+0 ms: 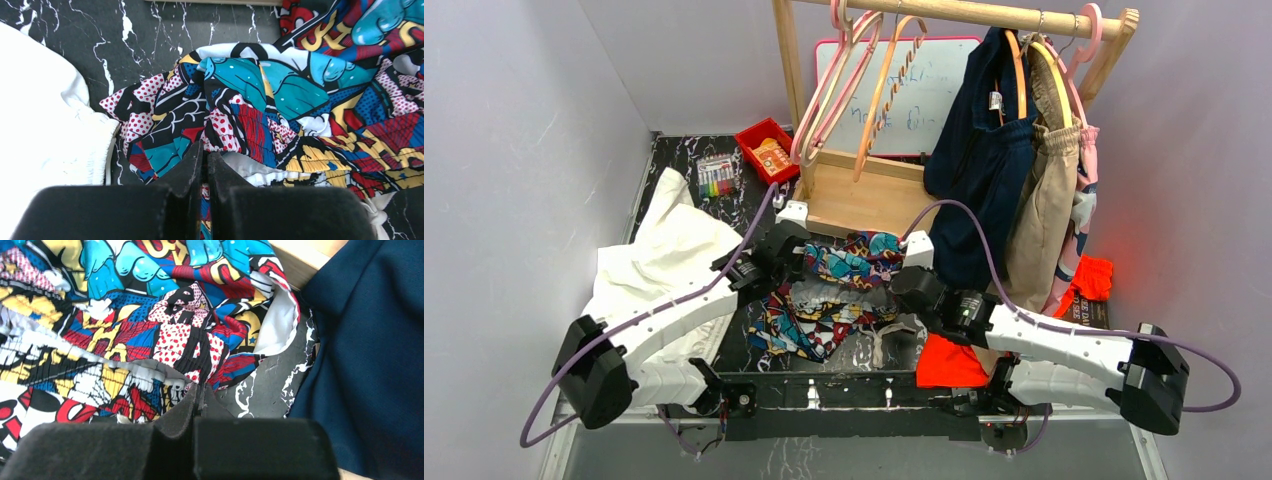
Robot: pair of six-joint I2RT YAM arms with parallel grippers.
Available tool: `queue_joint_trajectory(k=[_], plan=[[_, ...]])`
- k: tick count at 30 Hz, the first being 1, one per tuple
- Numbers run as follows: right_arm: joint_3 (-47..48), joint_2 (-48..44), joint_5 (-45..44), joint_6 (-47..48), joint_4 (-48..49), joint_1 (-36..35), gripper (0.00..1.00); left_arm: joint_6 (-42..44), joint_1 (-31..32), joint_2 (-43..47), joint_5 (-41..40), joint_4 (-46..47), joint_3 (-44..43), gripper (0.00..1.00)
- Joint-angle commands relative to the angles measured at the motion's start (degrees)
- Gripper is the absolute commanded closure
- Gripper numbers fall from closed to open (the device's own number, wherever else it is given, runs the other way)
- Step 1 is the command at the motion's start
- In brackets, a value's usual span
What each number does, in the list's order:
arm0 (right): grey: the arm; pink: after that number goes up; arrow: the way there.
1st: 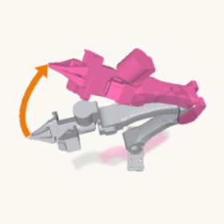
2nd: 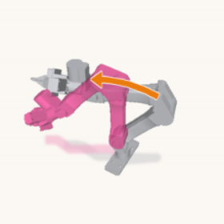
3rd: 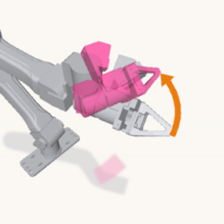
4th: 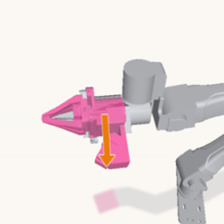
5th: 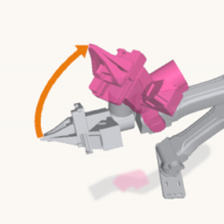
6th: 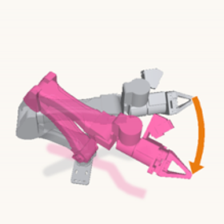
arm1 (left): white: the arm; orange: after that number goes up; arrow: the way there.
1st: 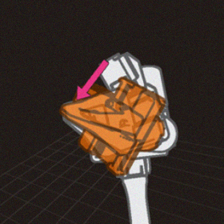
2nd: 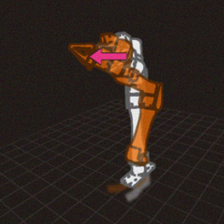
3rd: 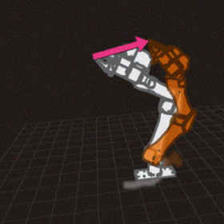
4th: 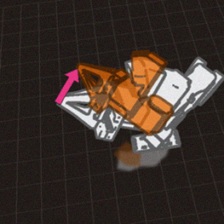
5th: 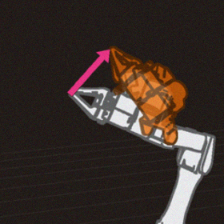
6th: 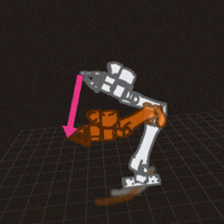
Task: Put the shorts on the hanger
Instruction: Adjust the shorts at the center of the board.
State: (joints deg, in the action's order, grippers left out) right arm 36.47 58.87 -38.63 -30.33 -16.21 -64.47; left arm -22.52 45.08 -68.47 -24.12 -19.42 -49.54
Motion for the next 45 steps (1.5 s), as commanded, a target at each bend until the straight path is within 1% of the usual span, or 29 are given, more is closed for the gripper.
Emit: queue_joint_trajectory(k=[1, 4, 8, 10, 13, 18, 19, 20, 23, 25, 27, 30, 33, 34, 35, 37, 40, 43, 45], plan=[[0.1, 0.4, 8.5, -0.4, 6.3, 6.1, 1.0, -1.3, -0.3, -1.2, -0.4, 1.8, -0.9, 1.0], [1.5, 1.8, 11.9, -1.0, 6.7, 10.4, 1.0, -3.4, -0.3, -1.7, 0.3, 2.6, -0.8, 1.0], [1.1, 0.3, 15.4, -2.7, 8.4, 14.9, 1.0, -5.2, -0.3, -2.1, -0.1, 1.9, -1.0, 1.0], [0.6, -0.2, 15.7, -3.5, 8.4, 16.7, 1.0, -5.6, -0.3, -1.8, -0.3, 1.9, -0.2, 1.0], [0.0, -0.3, 15.4, -4.2, 7.2, 18.5, 1.0, -6.8, -0.3, -1.8, 0.0, 2.1, 1.1, 1.0], [-0.1, -1.7, 17.9, -2.1, 6.8, 18.5, 1.0, -7.7, -0.3, -3.5, 1.3, 1.8, 0.2, 1.0], [0.1, -2.1, 18.7, -1.3, 6.2, 18.5, 0.94, -7.7, -0.3, -3.7, 1.4, 1.8, 0.0, 1.0], [0.2, -2.9, 19.8, -0.2, 6.2, 18.5, 0.86, -7.7, -0.3, -3.9, 1.4, 1.8, 0.0, 1.0], [0.4, -4.5, 24.2, 3.6, 6.1, 18.5, 0.56, -7.7, -0.3, -4.0, 1.3, 1.8, 0.2, 1.0], [1.1, -4.4, 27.4, 5.8, 5.3, 18.5, 0.46, -7.7, -0.3, -4.0, 1.2, 1.9, 0.3, 1.0], [2.0, -3.3, 30.5, 8.4, 4.4, 18.4, 0.41, -7.7, -0.3, -4.3, 1.1, 2.1, 0.2, 1.0], [3.4, -1.0, 31.6, 10.7, 3.1, 17.3, 0.33, -7.7, -0.3, -4.9, 1.0, 1.9, -0.3, 1.0], [4.7, 1.2, 27.3, 11.6, 1.9, 14.1, 0.24, -7.6, -0.3, -5.6, 0.6, 1.4, -1.1, 1.0], [5.2, 2.0, 24.9, 11.8, 1.5, 12.8, 0.19, -7.4, -0.3, -5.7, 0.5, 1.3, -1.2, 1.0], [5.8, 2.6, 22.3, 11.8, 1.0, 11.7, 0.16, -7.2, -0.3, -5.8, 0.4, 1.2, -1.4, 1.0], [6.9, 4.3, 16.7, 11.8, -0.3, 9.9, 0.14, -6.9, -0.3, -5.8, 0.2, 0.9, -1.7, 1.0], [8.8, 7.1, 10.5, 12.1, -2.2, 8.2, 0.13, -6.8, -0.3, -5.7, 0.0, 0.7, -1.9, 1.0], [10.7, 10.4, 6.7, 12.9, -3.9, 7.6, 0.13, -6.7, -0.3, -5.3, 0.1, 0.6, -1.9, 1.0], [11.7, 12.4, 5.6, 13.6, -4.6, 7.6, 0.14, -6.7, -0.3, -5.0, 0.3, 0.6, -1.7, 1.0]])
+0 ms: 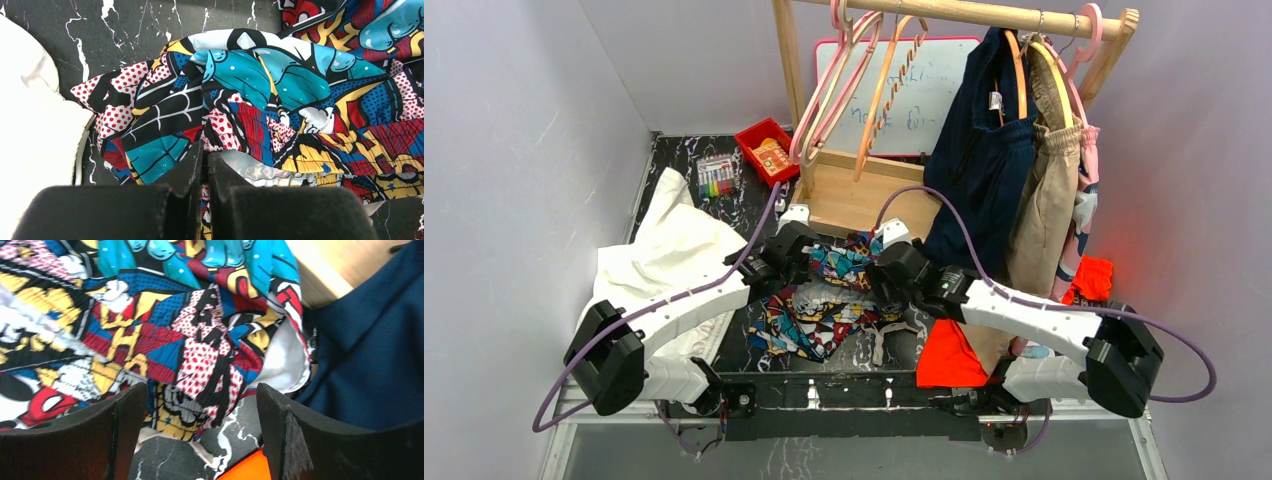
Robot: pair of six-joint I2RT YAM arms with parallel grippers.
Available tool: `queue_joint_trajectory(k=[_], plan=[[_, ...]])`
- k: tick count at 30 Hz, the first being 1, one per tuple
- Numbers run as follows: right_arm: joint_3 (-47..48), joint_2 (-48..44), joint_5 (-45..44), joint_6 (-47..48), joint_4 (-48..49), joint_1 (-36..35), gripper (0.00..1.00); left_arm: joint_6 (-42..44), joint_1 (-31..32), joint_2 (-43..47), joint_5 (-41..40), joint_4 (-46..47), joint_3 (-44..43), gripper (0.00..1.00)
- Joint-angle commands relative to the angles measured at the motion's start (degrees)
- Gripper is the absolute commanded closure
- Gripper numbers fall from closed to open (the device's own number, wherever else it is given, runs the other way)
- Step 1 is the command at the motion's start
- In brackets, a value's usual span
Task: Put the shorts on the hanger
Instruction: Adjust the shorts at the center of the board.
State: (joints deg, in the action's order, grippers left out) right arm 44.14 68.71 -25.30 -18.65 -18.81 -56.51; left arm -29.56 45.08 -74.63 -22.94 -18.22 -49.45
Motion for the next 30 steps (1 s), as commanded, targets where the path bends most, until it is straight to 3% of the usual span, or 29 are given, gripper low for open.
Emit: queue_joint_trajectory(k=[1, 6, 13, 15, 17, 19, 21, 25, 30], plan=[[4.2, 3.4, -8.1, 2.3, -1.9, -0.4, 0.14, 0.4, -0.3, 1.4, -0.6, -0.6, -1.7, 1.0], [5.2, 7.2, -9.4, 4.1, -0.3, -0.4, 0.26, 0.2, -0.3, 2.2, 0.4, -0.6, -1.1, 1.0], [5.7, 8.0, -10.4, 2.9, 1.7, -0.4, 0.72, -0.1, -0.3, 5.7, 2.1, -1.9, -0.6, 0.99], [5.1, 6.9, -10.3, 2.0, 2.3, -0.3, 0.85, -0.6, -0.3, 7.5, 2.9, -2.9, -0.3, 0.85], [4.8, 6.1, -9.5, 0.6, 2.5, 0.1, 0.99, -1.5, -0.3, 9.8, 4.0, -3.8, 0.4, 0.63], [4.7, 5.6, -8.8, -1.0, 2.4, 0.6, 1.0, -2.7, -0.3, 12.5, 5.3, -4.7, 1.8, 0.4], [4.7, 5.2, -8.0, -2.5, 2.3, 1.2, 1.0, -4.6, -0.3, 14.9, 6.3, -5.8, 3.0, 0.28], [4.7, 4.3, -5.6, -5.0, 2.1, 3.0, 1.0, -8.4, -0.3, 18.2, 8.1, -9.4, 4.4, 0.18], [4.7, 3.7, -1.8, -6.5, 2.4, 6.1, 1.0, -12.9, -0.3, 19.1, 10.4, -13.3, 5.4, 0.15]])
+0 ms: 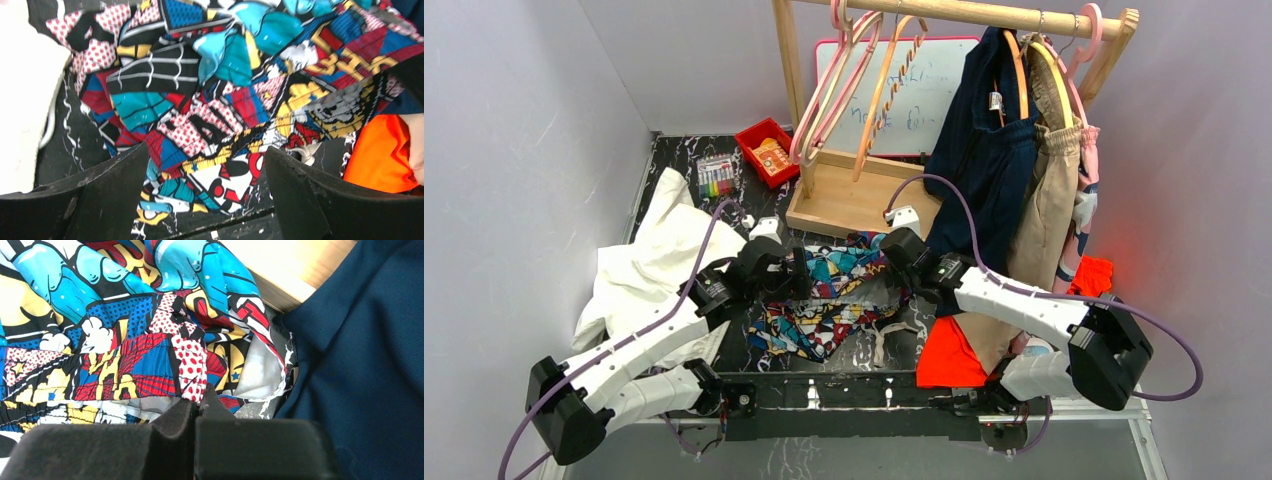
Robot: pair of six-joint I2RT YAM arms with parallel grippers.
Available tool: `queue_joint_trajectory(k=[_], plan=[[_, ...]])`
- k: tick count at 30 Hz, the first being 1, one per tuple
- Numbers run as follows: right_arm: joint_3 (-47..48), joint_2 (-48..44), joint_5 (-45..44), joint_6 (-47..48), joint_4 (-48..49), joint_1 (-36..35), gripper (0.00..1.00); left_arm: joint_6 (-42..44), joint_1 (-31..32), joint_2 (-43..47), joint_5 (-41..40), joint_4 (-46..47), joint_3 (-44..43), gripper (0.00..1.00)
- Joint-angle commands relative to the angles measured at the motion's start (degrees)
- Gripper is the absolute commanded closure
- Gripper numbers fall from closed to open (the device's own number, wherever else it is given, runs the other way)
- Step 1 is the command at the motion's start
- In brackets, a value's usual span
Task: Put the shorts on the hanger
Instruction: Adjust the shorts at the center of the board.
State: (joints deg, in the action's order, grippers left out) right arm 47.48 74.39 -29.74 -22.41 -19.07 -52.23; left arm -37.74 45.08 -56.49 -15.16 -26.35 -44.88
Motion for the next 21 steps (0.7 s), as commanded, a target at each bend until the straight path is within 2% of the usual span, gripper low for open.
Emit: queue_joint_trajectory(k=[1, 10, 16, 21], plan=[[1.2, -2.0, 3.2, -2.9, 2.8, 2.3, 1.0, -5.4, -0.3, 0.6, 2.6, -5.8, 0.8, 0.15], [0.3, -2.6, 6.1, -2.9, 3.7, 4.3, 1.0, -8.1, -0.2, -0.6, 3.1, -8.3, 3.7, 0.19], [-0.6, -3.1, 7.9, -2.7, 4.5, 5.1, 1.0, -8.1, -0.3, -4.3, 2.9, -7.1, 5.6, 0.27], [-0.9, -4.5, 9.7, -2.6, 4.5, 5.3, 1.0, -6.7, -0.3, -8.0, -1.9, -4.7, 4.5, 0.31]])
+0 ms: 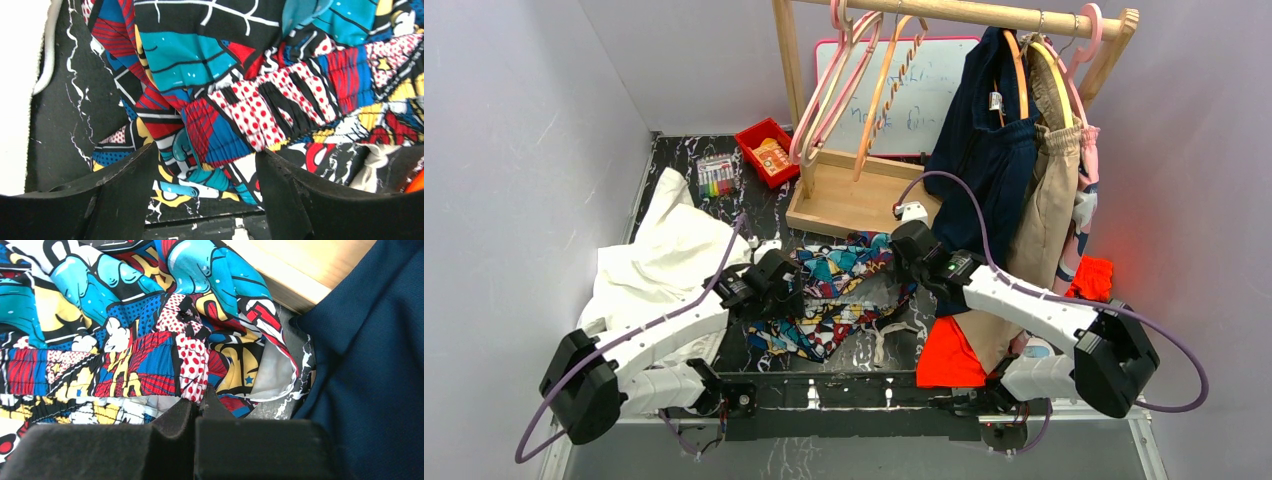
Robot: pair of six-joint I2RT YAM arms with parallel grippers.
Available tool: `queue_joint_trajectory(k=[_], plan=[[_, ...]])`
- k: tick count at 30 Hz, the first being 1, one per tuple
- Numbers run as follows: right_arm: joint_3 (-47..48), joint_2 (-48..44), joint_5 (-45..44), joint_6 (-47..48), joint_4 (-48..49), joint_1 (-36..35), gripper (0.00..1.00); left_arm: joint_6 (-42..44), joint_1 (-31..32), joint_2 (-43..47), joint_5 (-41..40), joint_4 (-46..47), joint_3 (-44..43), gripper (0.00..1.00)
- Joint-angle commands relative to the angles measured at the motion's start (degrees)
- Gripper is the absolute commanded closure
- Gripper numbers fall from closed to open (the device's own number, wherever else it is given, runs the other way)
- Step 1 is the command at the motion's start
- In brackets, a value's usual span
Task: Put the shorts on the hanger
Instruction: Adjust the shorts at the center of the board.
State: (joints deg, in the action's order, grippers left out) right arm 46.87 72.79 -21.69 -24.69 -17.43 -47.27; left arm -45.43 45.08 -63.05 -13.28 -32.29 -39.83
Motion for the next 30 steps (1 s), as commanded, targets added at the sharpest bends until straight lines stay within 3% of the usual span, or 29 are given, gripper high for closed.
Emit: queue_joint_trajectory(k=[1, 5, 8, 10, 14, 24, 30], plan=[[-0.4, -3.5, 2.2, -0.3, 2.8, 0.3, 1.0, 1.4, -0.3, -2.0, -5.0, 2.0, -0.8, 0.33], [-0.9, -5.4, 3.6, -0.1, 2.5, 0.3, 1.0, 3.3, -0.3, -4.4, -8.5, 3.9, -2.0, 0.44], [-0.8, -6.4, 4.5, -0.1, 1.9, 0.2, 1.0, 4.6, -0.3, -6.4, -10.7, 5.6, -2.1, 0.6], [-0.5, -6.9, 4.9, -0.1, 1.6, 0.2, 1.0, 5.3, -0.3, -6.5, -11.6, 5.9, -2.7, 0.79], [0.5, -7.8, 4.7, -0.2, 0.8, 0.2, 1.0, 7.6, -0.3, -2.9, -13.3, 4.7, -5.5, 0.99], [11.5, -7.9, 4.8, -6.7, -0.9, 0.8, 1.0, 17.1, -0.5, 0.9, -21.7, -10.1, -26.7, 1.0], [20.0, -7.3, 3.4, -5.5, -5.2, 0.8, 1.0, 21.0, -0.6, 0.9, -24.0, -14.0, -37.2, 1.0]])
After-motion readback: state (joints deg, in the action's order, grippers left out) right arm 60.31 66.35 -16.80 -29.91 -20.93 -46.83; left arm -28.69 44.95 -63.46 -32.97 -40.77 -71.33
